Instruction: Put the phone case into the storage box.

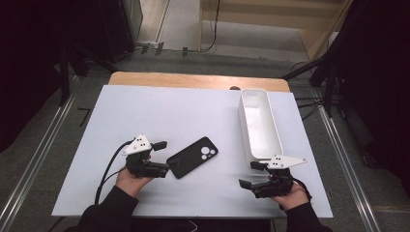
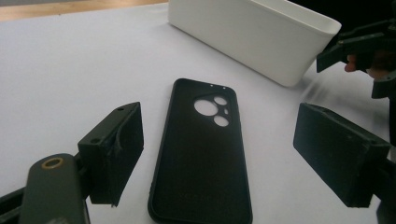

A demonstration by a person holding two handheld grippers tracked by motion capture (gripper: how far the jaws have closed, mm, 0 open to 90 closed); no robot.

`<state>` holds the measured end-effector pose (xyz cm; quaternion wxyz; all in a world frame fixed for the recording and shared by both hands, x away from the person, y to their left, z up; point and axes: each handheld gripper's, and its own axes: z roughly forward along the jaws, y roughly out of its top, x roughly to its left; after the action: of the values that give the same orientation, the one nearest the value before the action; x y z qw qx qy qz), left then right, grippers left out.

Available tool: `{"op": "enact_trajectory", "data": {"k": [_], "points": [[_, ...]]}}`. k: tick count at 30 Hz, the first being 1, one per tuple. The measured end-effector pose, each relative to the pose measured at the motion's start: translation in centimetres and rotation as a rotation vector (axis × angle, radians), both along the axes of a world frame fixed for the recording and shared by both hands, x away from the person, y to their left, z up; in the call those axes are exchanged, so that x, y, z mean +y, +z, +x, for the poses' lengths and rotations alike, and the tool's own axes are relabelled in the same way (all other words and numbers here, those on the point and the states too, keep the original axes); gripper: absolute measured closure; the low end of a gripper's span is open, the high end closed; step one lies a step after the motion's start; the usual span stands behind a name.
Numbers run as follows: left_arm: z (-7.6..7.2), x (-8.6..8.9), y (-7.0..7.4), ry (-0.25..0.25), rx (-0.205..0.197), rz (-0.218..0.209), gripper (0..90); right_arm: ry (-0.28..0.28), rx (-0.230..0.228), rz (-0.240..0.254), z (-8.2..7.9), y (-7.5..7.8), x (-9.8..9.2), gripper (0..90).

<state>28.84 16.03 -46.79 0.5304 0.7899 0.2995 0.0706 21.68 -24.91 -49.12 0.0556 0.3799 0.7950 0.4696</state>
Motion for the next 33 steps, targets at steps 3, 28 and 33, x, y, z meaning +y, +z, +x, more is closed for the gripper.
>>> {"op": "enact_trajectory", "data": {"k": [3, 28, 33], "points": [[0.4, -0.2, -0.1, 0.017, -0.004, -0.007, 16.2, -0.001, -0.001, -0.001, 0.0, 0.0, 0.0, 14.3], [2.0, -4.2, -1.4, 0.019, -0.068, -0.028, 16.4, 0.011, 0.007, -0.006, 0.1, -0.1, 0.1, 14.3], [2.2, -4.4, -1.7, -0.001, -0.079, -0.021, 16.3, 0.011, 0.008, -0.001, 0.0, 0.0, 0.2, 14.3]]}}
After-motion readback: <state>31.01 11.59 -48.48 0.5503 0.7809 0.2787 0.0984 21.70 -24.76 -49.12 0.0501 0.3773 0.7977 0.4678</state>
